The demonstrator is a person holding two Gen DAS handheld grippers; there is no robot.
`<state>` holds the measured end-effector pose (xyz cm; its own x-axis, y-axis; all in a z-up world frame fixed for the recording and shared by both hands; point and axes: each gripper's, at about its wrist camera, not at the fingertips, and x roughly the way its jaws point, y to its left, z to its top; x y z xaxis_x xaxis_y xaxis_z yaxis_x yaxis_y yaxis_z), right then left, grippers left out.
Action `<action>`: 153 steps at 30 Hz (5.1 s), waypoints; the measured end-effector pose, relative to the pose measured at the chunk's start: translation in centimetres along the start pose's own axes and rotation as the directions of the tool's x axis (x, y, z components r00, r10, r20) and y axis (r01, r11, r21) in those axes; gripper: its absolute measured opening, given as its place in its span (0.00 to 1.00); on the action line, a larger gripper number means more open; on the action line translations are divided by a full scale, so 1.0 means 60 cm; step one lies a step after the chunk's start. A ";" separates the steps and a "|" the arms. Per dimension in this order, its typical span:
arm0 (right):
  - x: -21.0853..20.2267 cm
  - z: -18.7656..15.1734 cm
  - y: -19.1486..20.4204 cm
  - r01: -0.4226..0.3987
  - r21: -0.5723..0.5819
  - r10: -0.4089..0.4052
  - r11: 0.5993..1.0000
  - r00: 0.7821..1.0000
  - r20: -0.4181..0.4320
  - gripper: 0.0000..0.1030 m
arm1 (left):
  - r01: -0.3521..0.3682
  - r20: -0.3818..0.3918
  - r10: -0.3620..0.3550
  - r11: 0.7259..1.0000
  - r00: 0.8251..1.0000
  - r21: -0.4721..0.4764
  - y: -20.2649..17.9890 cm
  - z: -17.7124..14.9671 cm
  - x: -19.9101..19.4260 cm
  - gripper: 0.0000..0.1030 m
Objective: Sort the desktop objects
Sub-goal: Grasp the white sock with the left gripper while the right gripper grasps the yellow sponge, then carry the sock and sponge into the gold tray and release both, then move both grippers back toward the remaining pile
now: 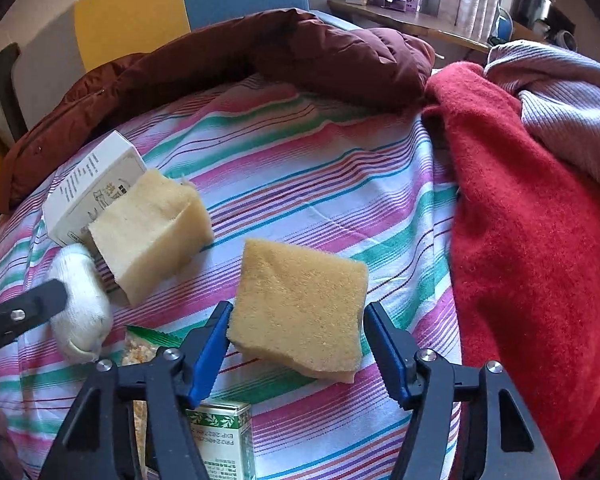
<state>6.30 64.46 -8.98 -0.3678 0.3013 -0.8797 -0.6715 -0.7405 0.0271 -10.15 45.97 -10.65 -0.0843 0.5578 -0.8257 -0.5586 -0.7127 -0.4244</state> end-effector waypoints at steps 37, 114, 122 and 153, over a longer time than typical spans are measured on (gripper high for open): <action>-0.109 -0.026 0.117 -0.310 -0.287 0.366 0.906 0.915 0.169 0.58 | -0.167 0.240 0.145 0.983 0.960 0.074 0.090 -0.147 -0.216 0.58; -0.230 -0.231 0.328 -0.321 -0.377 0.358 0.869 0.933 0.029 0.98 | -0.370 0.403 0.385 0.922 0.830 -0.117 0.300 -0.317 -0.486 0.64; -0.206 -0.196 0.188 -0.248 -0.201 0.259 0.948 0.966 0.029 0.99 | -0.337 0.385 0.335 0.939 0.860 -0.066 0.281 -0.316 -0.465 0.64; -0.084 -0.115 -0.040 -0.007 0.164 0.009 0.986 1.000 -0.016 0.88 | -0.306 0.317 0.266 0.949 0.910 0.081 0.208 -0.276 -0.398 0.66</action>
<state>14.21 60.56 -7.88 -0.3640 0.2848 -0.8868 -0.7653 -0.6341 0.1105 -1.45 16.74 -2.39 -0.4874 0.4528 -0.7466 -0.5710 -0.8121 -0.1197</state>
